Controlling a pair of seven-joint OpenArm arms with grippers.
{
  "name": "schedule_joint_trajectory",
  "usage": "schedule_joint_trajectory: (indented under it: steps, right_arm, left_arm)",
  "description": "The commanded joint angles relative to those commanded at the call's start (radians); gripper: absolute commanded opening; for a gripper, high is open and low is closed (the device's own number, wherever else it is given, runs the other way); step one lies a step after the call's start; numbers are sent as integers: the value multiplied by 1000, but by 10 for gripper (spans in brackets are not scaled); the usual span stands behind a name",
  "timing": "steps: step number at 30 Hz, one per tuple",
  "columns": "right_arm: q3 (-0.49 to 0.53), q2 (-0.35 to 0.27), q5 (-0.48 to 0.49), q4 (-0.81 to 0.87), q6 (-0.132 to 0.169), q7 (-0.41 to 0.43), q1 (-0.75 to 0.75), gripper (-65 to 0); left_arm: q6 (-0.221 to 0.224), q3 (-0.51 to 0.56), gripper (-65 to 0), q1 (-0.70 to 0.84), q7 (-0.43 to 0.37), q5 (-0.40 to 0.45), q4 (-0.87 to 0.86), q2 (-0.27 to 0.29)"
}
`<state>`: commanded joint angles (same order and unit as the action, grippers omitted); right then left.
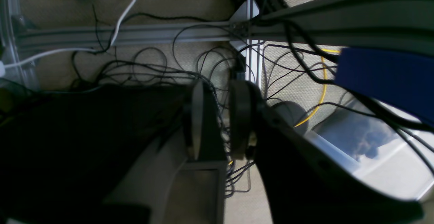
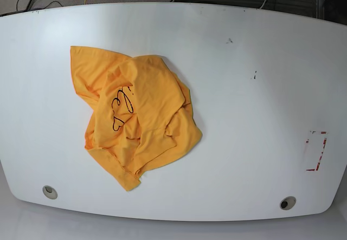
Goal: Layout the t-shirt on the table in an organized manner, then fold the t-shirt properly
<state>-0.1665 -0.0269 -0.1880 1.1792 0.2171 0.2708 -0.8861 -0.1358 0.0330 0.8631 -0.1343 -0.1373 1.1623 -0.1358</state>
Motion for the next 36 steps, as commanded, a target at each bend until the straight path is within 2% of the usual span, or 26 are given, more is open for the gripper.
schedule_joint_trajectory:
  steps: [12, 16, 22, 27, 31, 34, 36]
  right_arm:
    - [0, -2, 12, 267, 0, -6, -204, -631]
    - [-2, -11, 95, 384, 0, -6, -288, -631]
    - [-2, -60, 233, 551, 0, -8, -400, -629]
    - [-2, -81, 292, 649, 0, -8, -423, -625]
    - [-23, -81, 301, 703, -3, -8, -423, -621]
    - [-55, -74, 301, 755, -5, -40, -423, -572]
    - [-72, -74, 301, 784, -8, -63, -408, -518]
  left_arm:
    - [-2, -132, -528, 224, 0, 0, 301, 0]
    - [-2, -169, -528, 295, 0, 0, 413, 0]
    - [-2, -229, -524, 391, 0, 0, 589, 0]
    - [-2, -247, -522, 413, 0, 0, 697, 2]
    - [-2, -252, -522, 413, 2, 0, 755, 2]
    - [-2, -249, -511, 408, 2, 0, 789, 0]
    - [-2, -247, -471, 400, 2, 0, 804, 0]
